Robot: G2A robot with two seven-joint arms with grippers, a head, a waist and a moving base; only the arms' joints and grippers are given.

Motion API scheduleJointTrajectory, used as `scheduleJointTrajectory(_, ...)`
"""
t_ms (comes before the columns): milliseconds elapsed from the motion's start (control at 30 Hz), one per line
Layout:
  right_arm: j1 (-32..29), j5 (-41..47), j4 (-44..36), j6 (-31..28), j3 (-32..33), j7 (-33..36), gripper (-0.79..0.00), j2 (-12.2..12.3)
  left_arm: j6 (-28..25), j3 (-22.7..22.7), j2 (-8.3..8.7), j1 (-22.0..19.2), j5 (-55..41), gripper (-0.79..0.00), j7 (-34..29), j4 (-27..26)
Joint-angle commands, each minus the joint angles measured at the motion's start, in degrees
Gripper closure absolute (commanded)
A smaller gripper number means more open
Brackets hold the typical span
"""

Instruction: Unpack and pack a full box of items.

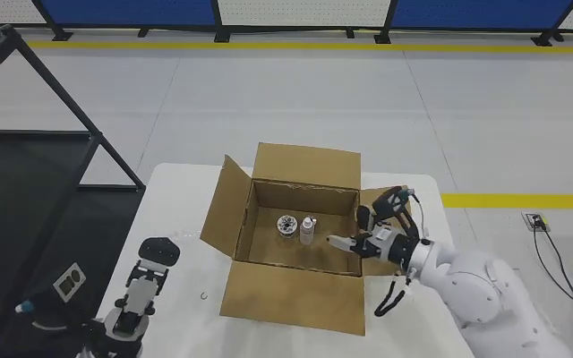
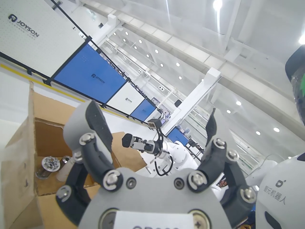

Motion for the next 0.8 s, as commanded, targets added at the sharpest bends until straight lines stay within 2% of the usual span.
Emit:
scheduleJointTrajectory(0,1.1,-3.4,-1.0,1.0,-2.8,1.3,-0.785,-0.3,-1.0,-1.1,-0.02,1.6,-0.6,-0.785,1.4,0.4)
scheduleJointTrajectory(167,6.3,-11.1,1.9,6.2,-11.2,4.2,-0.785,-1.9,-4.4,-2.9,-0.10,5.4,-2.6,-0.785,4.1,1.8)
scheduleJointTrajectory(400,14.6,-12.5,10.8,11.7,-20.3,4.3,-0.785,-5.3,-8.6,-4.2,-0.27,9.2,-4.0,-0.785,6.8,3.2)
scheduleJointTrajectory(567,18.4,-13.1,16.9,14.2,-25.1,1.9,-0.785,-7.7,-9.9,-4.0,-0.28,10.2,-4.6,-0.785,6.9,3.8)
scheduleJointTrajectory(767,20.9,-14.2,23.1,16.3,-28.1,-1.4,-0.785,-10.0,-9.1,-2.0,-0.02,9.1,-4.8,-0.785,3.9,4.4)
